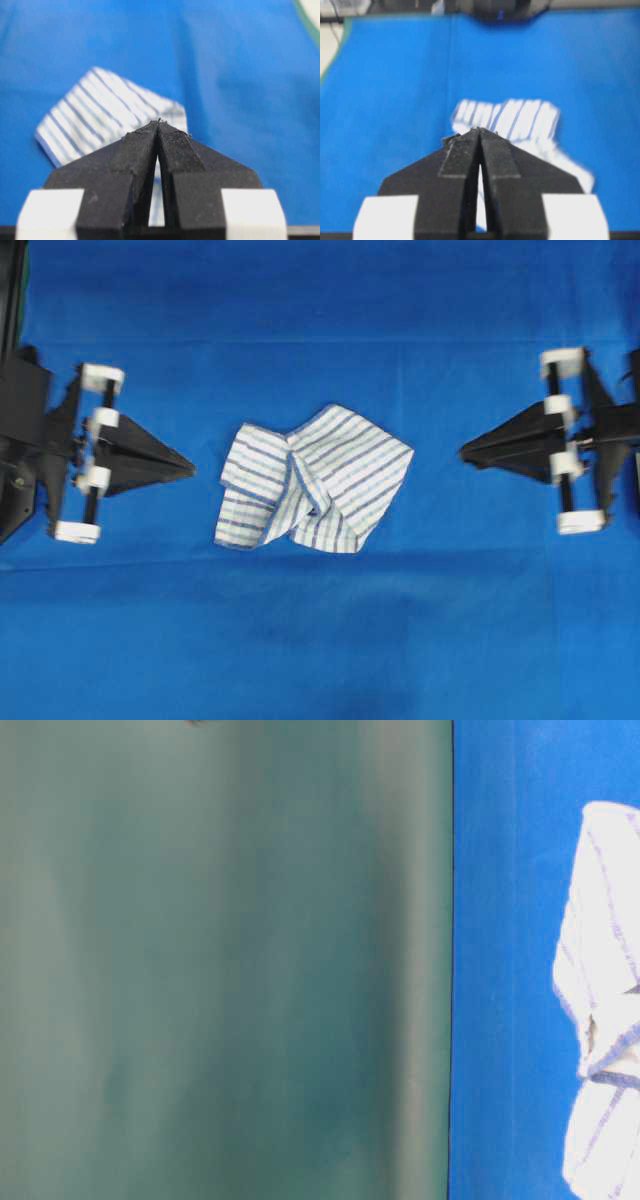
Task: Lift the towel with both arms.
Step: 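Move both grippers inward to opposite edges of the striped towel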
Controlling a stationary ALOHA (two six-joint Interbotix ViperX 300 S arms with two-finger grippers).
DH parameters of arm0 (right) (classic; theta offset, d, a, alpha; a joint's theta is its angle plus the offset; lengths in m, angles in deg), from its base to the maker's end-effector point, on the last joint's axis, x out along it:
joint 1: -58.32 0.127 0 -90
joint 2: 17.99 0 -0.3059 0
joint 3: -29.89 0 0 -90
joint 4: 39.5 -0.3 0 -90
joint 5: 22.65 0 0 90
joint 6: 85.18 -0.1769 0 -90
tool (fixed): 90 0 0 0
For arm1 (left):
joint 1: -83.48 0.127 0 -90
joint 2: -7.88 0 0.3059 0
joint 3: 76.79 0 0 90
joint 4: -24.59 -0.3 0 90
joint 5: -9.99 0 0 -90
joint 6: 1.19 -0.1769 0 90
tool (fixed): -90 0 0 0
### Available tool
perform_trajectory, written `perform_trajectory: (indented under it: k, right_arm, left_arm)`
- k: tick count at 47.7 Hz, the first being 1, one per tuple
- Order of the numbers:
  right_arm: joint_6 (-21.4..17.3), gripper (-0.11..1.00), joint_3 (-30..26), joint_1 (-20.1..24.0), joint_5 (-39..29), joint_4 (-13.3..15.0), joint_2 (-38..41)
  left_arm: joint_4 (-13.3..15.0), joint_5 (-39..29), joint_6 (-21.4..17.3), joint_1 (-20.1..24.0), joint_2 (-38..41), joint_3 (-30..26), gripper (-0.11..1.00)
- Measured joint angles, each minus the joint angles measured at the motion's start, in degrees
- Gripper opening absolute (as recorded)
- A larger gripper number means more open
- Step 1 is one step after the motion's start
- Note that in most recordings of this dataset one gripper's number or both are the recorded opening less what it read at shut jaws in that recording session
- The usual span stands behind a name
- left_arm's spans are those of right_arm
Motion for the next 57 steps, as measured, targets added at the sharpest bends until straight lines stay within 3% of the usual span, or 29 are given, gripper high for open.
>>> perform_trajectory:
  k: [3,13,16,20,34,46,57]
  right_arm:
    - [-0.7,0.05,-1.0,0.5,-0.4,0.0,3.3]
    - [-1.1,0.63,-6.6,2.1,-3.6,0.0,15.7]
    - [-1.1,0.63,-8.4,2.3,-4.4,0.0,19.8]
    - [-1.1,0.59,-10.5,2.4,-4.8,0.0,24.6]
    - [-1.1,0.60,-15.0,2.5,-4.7,0.1,37.1]
    - [-1.1,0.60,-17.6,2.8,-4.7,0.0,44.2]
    - [-1.3,0.60,-19.3,2.9,-4.8,0.0,46.3]
  left_arm:
    - [-0.1,0.1,0.3,-0.4,2.4,-0.7,0.26]
    - [0.0,0.5,1.8,-1.1,12.1,-2.2,0.84]
    - [0.1,0.6,2.2,-1.6,15.2,-2.8,0.93]
    - [0.0,0.6,2.3,-2.6,19.3,-3.7,0.93]
    - [0.1,1.5,2.0,-3.8,31.1,-6.4,0.93]
    - [0.1,7.5,2.3,-3.8,39.1,-7.0,0.93]
    - [0.0,8.8,2.0,-3.9,43.2,-8.1,0.92]
